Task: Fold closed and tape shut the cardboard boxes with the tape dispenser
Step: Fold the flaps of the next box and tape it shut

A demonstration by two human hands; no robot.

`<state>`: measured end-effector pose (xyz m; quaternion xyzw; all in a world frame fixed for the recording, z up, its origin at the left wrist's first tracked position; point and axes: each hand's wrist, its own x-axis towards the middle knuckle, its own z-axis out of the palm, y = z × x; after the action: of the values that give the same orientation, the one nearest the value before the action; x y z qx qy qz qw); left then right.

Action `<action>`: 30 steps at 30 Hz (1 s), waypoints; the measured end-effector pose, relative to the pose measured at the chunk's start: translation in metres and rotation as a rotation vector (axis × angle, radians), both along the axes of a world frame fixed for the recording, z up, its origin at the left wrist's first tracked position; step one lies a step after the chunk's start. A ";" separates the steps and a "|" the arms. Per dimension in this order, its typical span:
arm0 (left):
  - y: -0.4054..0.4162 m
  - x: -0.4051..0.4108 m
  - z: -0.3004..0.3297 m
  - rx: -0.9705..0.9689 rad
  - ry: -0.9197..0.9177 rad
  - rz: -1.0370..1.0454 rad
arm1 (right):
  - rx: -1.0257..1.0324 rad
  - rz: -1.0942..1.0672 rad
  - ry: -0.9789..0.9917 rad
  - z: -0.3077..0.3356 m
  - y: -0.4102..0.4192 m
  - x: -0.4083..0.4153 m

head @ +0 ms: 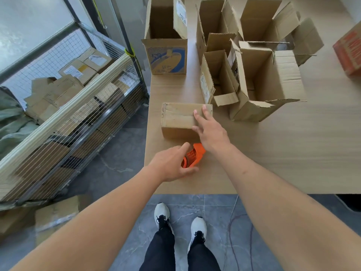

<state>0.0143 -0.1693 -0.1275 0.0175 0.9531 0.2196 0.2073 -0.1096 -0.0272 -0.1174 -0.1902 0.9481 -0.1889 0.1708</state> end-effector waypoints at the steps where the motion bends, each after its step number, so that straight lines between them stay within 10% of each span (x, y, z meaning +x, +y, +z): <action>1: 0.004 0.005 -0.004 -0.021 -0.038 -0.010 | -0.008 0.010 -0.002 -0.002 0.001 0.000; 13: -0.016 0.043 -0.006 -0.032 0.068 0.096 | 0.021 0.108 -0.026 -0.006 0.011 -0.013; 30: -0.069 0.010 0.052 -0.180 0.810 -0.110 | 0.047 0.164 -0.069 0.009 0.015 -0.020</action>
<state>0.0239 -0.2386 -0.0758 0.1350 0.9707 0.0993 -0.1719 -0.1294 -0.0118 -0.1083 -0.2565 0.9271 -0.1583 0.2228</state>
